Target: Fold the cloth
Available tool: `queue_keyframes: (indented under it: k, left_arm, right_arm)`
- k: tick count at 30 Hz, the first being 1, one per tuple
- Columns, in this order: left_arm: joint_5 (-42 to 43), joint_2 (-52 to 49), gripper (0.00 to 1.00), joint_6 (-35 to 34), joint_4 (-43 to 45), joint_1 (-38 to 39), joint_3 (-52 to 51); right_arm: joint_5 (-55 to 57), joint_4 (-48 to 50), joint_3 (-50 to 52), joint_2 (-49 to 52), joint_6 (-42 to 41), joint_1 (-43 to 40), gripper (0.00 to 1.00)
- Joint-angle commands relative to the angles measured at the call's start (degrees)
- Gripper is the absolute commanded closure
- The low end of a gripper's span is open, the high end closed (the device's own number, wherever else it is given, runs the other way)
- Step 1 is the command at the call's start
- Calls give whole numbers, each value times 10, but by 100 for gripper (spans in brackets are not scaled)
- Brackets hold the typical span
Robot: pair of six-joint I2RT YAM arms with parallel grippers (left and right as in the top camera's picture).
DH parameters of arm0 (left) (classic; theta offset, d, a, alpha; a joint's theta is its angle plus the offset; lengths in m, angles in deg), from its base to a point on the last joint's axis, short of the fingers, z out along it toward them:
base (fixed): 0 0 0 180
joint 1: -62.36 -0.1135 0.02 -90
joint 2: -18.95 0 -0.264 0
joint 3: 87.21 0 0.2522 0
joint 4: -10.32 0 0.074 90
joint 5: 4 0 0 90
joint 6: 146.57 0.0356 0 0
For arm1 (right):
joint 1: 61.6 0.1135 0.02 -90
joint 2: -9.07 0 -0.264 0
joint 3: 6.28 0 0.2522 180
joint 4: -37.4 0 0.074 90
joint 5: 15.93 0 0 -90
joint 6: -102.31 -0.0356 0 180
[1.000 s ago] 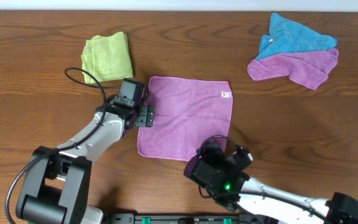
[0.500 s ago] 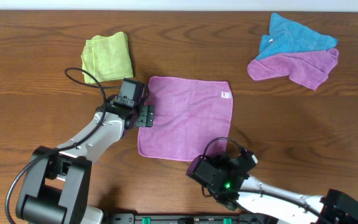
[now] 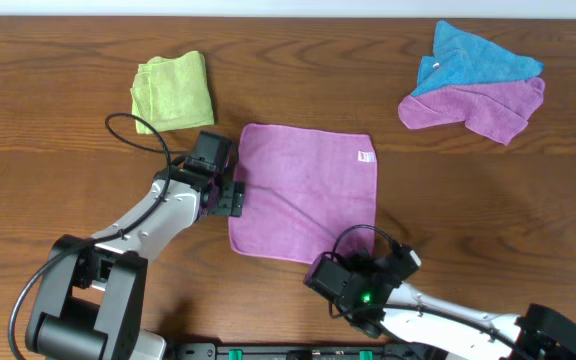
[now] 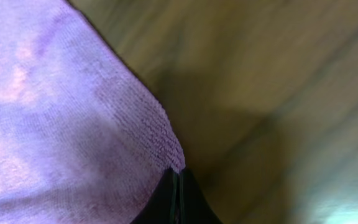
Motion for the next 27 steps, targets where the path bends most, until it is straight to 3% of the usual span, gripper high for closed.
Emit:
queue_keyframes:
  k: [1, 15, 22, 24, 27]
  left_arm:
    - [49, -5, 5, -10, -23, -2, 8]
    - [237, -5, 5, -61, -181, -1, 8]
    - [292, -5, 0, -151, -208, -1, 8]
    - [286, -5, 11, -165, -209, -1, 8]
    - [271, -5, 14, -218, -204, -1, 7]
  right_arm:
    - [6, -13, 4, -1, 5, -4, 98]
    - [31, 21, 4, -1, 28, -11, 99]
    - [31, 30, 4, -1, 61, -31, 99]
    - [31, 36, 4, -1, 71, -36, 99]
    - [31, 39, 4, -1, 72, -42, 99]
